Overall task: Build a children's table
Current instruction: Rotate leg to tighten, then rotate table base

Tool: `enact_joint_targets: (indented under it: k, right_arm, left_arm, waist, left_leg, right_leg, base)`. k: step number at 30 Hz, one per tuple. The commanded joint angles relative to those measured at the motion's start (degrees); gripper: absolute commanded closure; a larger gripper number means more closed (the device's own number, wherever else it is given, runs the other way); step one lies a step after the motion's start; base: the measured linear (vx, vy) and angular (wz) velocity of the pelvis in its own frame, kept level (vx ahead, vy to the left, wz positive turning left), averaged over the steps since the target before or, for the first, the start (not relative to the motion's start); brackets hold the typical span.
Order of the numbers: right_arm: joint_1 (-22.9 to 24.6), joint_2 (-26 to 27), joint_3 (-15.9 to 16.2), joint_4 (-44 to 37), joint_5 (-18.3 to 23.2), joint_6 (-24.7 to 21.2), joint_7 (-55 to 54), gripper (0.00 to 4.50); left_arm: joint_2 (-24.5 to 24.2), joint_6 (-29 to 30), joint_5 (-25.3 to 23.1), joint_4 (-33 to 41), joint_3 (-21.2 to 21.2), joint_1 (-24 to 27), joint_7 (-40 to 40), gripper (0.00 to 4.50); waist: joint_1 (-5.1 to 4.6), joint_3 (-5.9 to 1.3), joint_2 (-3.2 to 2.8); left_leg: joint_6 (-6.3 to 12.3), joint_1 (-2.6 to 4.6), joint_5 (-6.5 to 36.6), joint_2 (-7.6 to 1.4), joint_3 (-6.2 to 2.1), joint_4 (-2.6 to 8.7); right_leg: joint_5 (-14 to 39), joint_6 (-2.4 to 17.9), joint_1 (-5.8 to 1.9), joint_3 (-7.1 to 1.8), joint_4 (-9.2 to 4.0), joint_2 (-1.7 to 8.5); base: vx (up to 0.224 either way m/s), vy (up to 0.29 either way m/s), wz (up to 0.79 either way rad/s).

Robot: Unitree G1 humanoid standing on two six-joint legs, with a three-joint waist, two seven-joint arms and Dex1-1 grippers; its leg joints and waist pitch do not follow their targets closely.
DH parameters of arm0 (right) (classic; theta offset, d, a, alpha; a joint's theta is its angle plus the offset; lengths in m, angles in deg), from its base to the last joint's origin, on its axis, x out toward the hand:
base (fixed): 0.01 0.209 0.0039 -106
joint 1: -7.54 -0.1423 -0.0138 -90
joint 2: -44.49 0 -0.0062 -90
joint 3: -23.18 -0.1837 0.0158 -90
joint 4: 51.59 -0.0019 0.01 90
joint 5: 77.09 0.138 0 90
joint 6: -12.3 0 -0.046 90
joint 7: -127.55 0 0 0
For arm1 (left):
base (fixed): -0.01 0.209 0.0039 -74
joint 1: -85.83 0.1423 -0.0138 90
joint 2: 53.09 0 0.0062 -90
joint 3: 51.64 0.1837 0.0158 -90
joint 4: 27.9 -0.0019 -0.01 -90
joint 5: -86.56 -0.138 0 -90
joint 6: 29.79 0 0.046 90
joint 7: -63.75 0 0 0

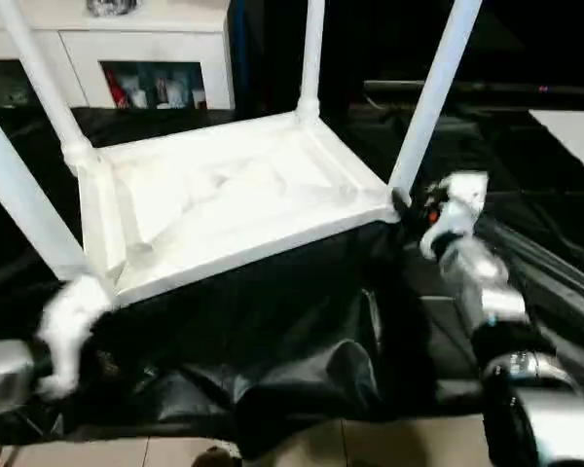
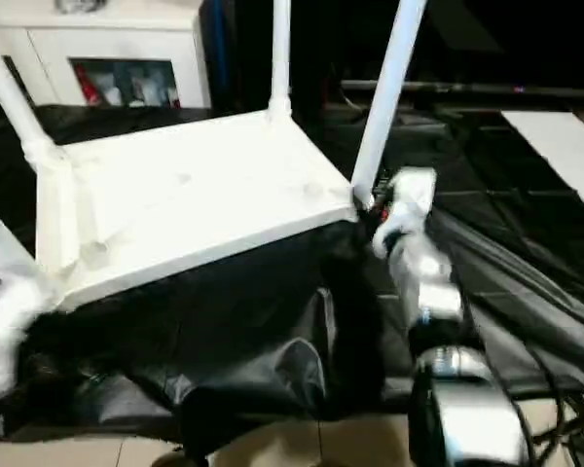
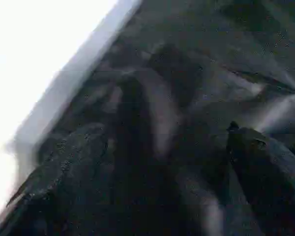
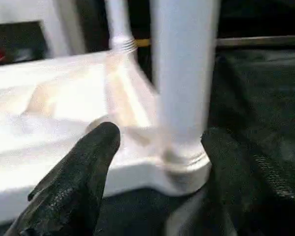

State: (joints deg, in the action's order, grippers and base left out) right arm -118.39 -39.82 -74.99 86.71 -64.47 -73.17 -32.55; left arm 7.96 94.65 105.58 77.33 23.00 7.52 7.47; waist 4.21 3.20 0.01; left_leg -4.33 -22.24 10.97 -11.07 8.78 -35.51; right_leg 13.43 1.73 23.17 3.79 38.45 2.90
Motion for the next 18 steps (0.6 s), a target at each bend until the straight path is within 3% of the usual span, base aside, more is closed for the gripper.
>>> enact_joint_targets:
  k: [1, 3, 5, 11, 14, 18]
  right_arm:
    - [1.8, 0.2, 1.5, -3.9, -0.1, -1.1, 2.6, 1.21]
    - [3.2, 0.5, 2.5, -5.3, -0.4, -1.3, 3.8, 1.21]
    - [5.2, 1.1, 3.6, -7.2, -0.6, -2.1, 4.8, 1.21]
    - [7.1, 1.4, 5.6, -9.2, -2.0, -3.7, 5.5, 1.21]
    - [7.6, 1.6, 6.2, -9.5, -2.7, -5.1, 4.4, 1.21]
    - [7.2, 1.9, 6.3, -7.3, -4.1, -5.4, 1.6, 1.21]
  left_arm:
    - [-2.1, -0.9, 1.1, 0.0, -4.2, 2.7, -2.4, 0.02]
    - [-3.1, -0.3, 2.1, 0.2, -6.5, 4.6, -3.9, 0.02]
    - [-4.7, 0.8, 4.0, -1.0, -12.0, 6.4, -5.9, 0.02]
    - [-8.5, -0.2, 4.1, -6.2, -19.0, 7.7, -7.7, 0.02]
    - [-9.1, -5.1, 3.5, -10.6, -21.2, 5.0, -6.2, 0.02]
    - [-7.0, -8.8, 5.2, -13.4, -21.6, -0.6, -4.6, 0.02]
  waist:
    - [-0.54, -2.38, -0.57]
    - [-0.83, -2.63, -0.60]
    - [-0.97, -2.71, -0.51]
    - [-1.15, -3.07, -0.58]
    - [-1.08, -3.16, -0.51]
    - [-0.82, -3.26, -0.57]
  left_leg:
    - [-0.31, 0.96, 20.0, -1.86, -0.50, 5.41]
    - [-0.33, 1.33, 19.2, -2.10, -0.54, 5.65]
    - [0.81, 0.88, 15.4, -1.93, -0.24, 5.67]
    - [2.28, 1.37, 10.6, -1.90, -0.02, 5.56]
    - [2.80, 1.46, 8.9, -1.90, 0.09, 5.48]
    - [1.58, 1.64, 8.8, -2.09, 0.10, 5.60]
  right_leg:
    - [21.3, 8.0, -1.85, -3.28, -7.05, 4.43]
    - [19.7, 8.1, -1.79, -3.43, -7.06, 4.38]
    - [13.8, 9.4, -2.12, -3.55, -6.70, 4.29]
    - [4.5, 11.1, -2.46, -3.40, -6.11, 4.09]
    - [1.6, 11.7, -2.65, -3.42, -5.98, 4.11]
    - [-0.4, 12.4, -2.86, -3.39, -5.53, 4.45]
  base:
    - [0.000, 0.000, 0.00]
    - [0.000, 0.000, 0.00]
    - [0.000, 0.000, 0.00]
    - [0.000, 0.000, 0.00]
    - [0.000, 0.000, 0.00]
    - [0.000, 0.000, 0.00]
